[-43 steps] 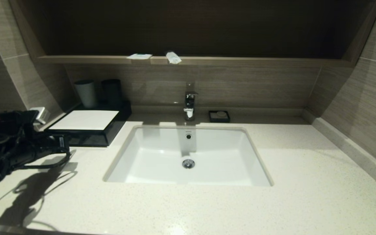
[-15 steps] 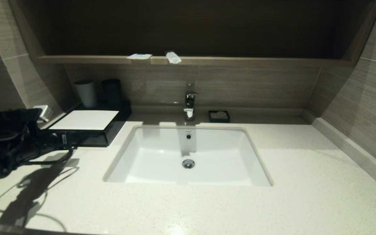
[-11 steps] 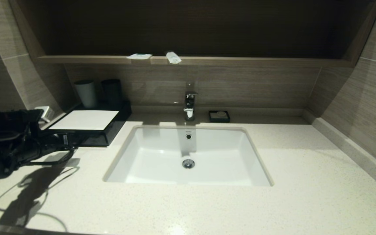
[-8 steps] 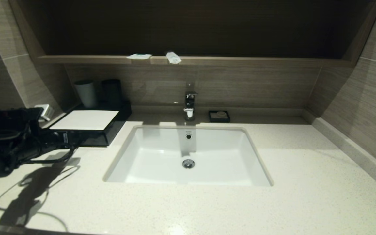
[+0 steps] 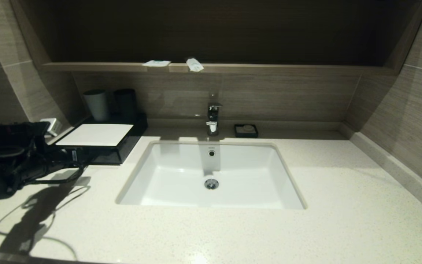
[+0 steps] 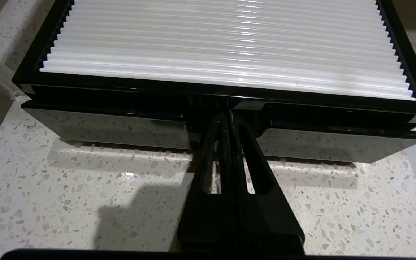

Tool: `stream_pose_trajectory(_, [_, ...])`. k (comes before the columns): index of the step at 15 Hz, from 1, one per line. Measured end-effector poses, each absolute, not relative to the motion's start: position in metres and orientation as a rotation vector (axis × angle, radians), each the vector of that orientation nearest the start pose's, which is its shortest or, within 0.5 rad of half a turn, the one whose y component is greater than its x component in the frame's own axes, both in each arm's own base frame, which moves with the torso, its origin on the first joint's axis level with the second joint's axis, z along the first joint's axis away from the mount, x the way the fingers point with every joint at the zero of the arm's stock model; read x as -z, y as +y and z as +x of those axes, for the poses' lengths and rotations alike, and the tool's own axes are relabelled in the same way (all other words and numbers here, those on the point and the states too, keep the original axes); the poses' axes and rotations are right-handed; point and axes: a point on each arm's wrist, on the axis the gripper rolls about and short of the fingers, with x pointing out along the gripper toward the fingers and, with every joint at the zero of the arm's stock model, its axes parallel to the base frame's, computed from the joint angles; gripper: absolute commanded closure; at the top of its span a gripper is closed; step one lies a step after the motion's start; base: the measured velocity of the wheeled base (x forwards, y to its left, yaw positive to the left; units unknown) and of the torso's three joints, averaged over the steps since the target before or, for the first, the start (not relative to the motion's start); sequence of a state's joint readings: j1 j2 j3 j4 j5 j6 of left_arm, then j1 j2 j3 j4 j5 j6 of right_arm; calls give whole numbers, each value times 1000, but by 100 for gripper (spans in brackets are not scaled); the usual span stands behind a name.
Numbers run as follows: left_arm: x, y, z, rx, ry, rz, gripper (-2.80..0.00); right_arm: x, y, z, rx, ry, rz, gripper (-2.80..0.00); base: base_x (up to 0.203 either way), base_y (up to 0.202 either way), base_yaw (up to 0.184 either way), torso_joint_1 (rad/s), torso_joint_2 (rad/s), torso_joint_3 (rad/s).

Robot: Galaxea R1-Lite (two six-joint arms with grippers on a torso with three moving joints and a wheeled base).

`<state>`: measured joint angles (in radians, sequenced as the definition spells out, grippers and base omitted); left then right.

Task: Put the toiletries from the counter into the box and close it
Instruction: Open the drawer

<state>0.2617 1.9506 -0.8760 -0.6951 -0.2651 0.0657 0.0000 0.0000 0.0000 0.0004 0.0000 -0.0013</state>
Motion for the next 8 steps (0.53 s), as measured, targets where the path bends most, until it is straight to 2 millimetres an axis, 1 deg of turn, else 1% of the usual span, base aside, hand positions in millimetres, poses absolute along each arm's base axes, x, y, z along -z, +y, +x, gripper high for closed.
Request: stream_pose_trajectory(8, [-124, 86, 347, 19, 362, -32, 0, -75, 0, -23, 0, 0, -1, 0, 0, 0, 0, 0, 0, 0])
